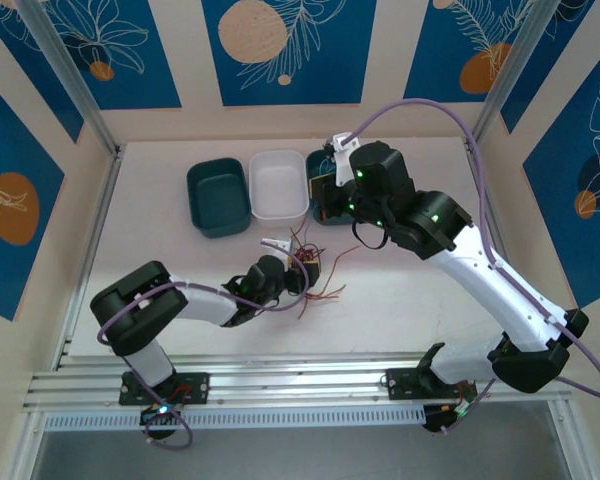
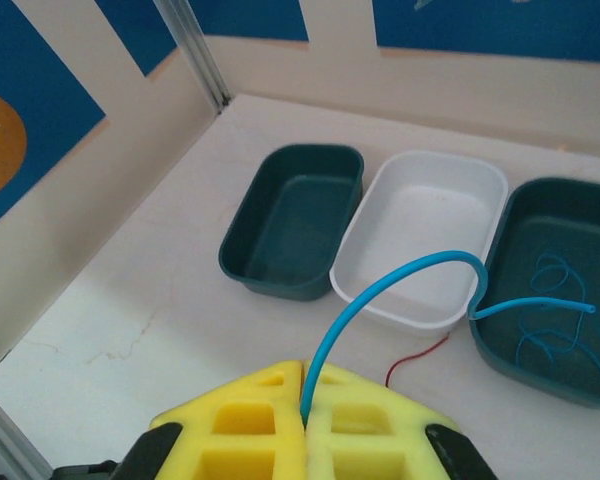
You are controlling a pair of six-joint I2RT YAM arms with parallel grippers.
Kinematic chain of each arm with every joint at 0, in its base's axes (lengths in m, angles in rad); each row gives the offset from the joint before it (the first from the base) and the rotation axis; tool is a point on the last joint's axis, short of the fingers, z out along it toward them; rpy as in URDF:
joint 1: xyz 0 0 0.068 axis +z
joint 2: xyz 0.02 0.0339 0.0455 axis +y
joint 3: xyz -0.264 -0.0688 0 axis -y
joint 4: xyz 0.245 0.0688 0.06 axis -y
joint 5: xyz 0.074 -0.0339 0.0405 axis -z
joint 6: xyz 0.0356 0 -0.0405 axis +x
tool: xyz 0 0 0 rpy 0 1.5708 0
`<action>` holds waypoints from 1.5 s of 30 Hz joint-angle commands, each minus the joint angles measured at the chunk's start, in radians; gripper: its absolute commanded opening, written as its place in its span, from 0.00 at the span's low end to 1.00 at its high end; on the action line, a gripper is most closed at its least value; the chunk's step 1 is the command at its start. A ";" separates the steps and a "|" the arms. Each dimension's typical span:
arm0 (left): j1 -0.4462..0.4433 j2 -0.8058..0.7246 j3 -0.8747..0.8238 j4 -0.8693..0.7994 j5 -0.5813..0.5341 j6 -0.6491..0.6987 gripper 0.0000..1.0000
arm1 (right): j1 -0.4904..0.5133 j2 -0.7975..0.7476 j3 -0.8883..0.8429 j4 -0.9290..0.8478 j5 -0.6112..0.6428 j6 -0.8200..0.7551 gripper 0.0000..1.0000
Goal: Untangle the cables
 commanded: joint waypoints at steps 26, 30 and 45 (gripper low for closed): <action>0.061 0.030 -0.142 0.069 -0.034 -0.224 0.68 | -0.011 -0.022 0.310 0.019 0.163 -0.247 0.00; 0.060 0.002 -0.149 0.030 -0.058 -0.223 0.68 | -0.030 -0.003 0.380 0.009 0.179 -0.275 0.00; 0.059 -0.145 -0.114 -0.187 -0.043 -0.196 1.00 | -0.151 0.118 0.570 -0.053 0.152 -0.310 0.00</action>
